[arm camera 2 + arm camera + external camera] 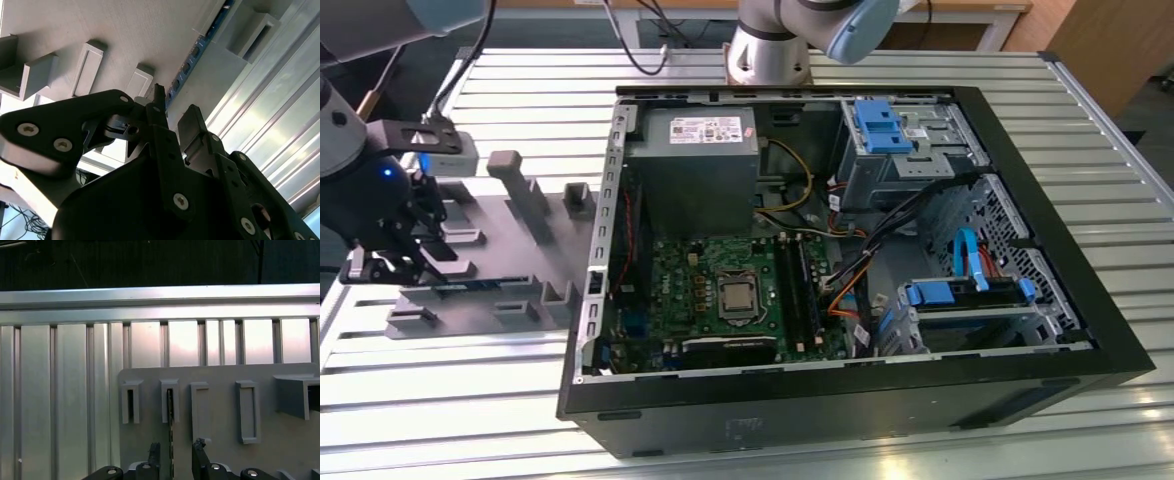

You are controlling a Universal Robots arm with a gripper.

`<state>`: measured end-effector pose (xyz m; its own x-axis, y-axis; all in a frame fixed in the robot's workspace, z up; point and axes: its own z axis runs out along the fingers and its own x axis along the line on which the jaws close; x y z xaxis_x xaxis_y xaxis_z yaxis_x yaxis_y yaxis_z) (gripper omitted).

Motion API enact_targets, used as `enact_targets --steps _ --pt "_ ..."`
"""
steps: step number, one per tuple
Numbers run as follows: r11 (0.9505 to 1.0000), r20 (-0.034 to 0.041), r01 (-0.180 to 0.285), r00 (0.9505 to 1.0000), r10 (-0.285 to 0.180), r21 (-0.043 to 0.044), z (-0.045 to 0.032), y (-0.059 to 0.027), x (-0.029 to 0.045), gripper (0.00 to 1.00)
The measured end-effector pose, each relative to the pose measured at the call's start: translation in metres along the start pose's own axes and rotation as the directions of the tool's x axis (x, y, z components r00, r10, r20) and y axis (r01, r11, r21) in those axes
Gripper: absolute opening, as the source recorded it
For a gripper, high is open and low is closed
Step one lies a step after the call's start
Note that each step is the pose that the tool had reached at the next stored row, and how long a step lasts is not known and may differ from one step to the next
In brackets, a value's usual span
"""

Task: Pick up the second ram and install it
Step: 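Pick up the second ram and move it above second insertion slot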

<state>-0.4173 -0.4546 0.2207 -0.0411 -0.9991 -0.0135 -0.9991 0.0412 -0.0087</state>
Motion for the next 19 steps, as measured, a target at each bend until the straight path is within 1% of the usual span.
enact_targets --steps 10,19 --pt "1.0 0.0 0.0 1.0 0.0 0.0 0.0163 0.0 0.0002 0.38" --pt "1.0 -0.0001 0.0 1.0 0.0 0.0 0.0255 0.0001 0.0003 0.37"
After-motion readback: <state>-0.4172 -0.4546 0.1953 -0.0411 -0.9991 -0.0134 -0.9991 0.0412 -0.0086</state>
